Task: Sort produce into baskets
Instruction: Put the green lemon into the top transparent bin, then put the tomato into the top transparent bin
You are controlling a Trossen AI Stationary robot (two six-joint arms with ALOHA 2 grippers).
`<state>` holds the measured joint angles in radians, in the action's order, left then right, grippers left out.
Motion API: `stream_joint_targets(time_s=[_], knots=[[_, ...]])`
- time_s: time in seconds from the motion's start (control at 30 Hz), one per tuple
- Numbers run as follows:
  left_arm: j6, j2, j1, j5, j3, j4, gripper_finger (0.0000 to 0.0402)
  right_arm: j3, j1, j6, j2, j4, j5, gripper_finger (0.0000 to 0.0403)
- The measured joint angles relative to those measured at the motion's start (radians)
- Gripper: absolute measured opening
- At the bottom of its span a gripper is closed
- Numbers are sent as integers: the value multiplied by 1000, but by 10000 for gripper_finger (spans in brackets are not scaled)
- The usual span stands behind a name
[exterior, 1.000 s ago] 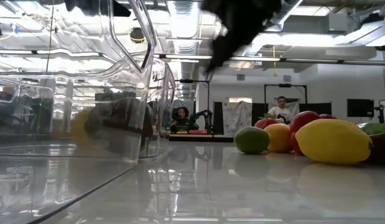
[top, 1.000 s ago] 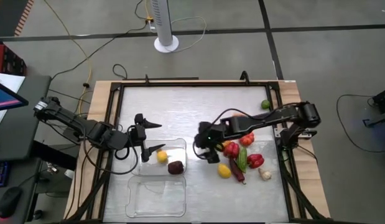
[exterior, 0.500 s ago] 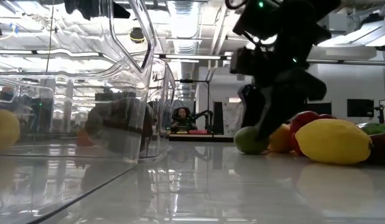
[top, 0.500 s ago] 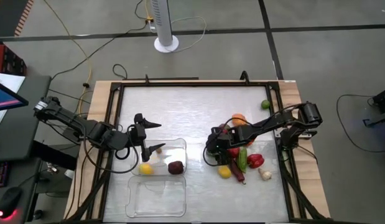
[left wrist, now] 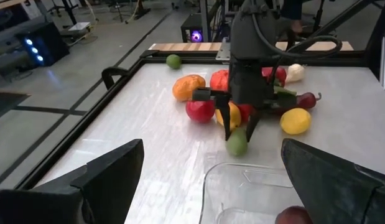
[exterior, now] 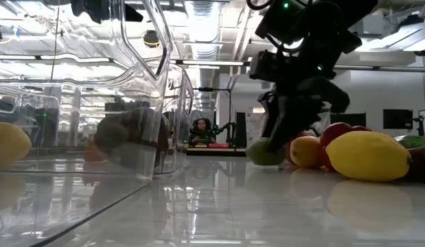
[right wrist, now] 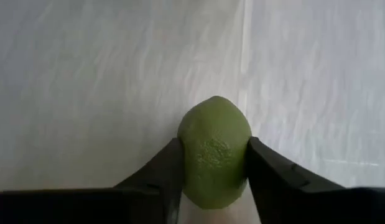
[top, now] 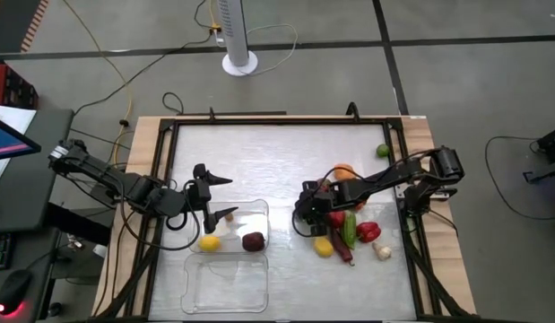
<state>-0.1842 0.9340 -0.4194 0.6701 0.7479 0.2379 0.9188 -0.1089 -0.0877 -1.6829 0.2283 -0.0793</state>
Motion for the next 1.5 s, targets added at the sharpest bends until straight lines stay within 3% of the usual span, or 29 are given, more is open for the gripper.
stream_joint_targets(time_s=[0.13,0.23,0.4,0.47,0.63,0.83,0.9,1.03,1.13,1.23,1.5], knots=[[5,0,0,0,0,0,368,85,-4,-35,0,80,-58,160],[4,0,0,1,0,0,368,185,-19,-82,0,129,-154,178],[4,0,0,17,0,1,368,332,-46,-174,-3,57,-184,203],[3,0,0,18,0,8,368,350,-60,-196,-5,-25,-157,205],[-3,0,0,21,0,21,368,353,-84,-226,-42,-215,45,212],[-14,0,0,24,0,26,368,348,-82,-231,-121,-232,54,270],[-21,0,0,25,0,34,368,365,-73,-226,-122,-182,37,294],[-39,0,0,24,0,60,368,422,-72,-151,-72,153,-59,324],[-40,0,0,25,0,70,368,402,-59,-68,-10,349,-132,328],[-46,0,0,23,0,63,368,302,-20,19,48,420,-182,327],[-90,1,0,16,0,62,368,8,169,134,202,283,-161,353]])
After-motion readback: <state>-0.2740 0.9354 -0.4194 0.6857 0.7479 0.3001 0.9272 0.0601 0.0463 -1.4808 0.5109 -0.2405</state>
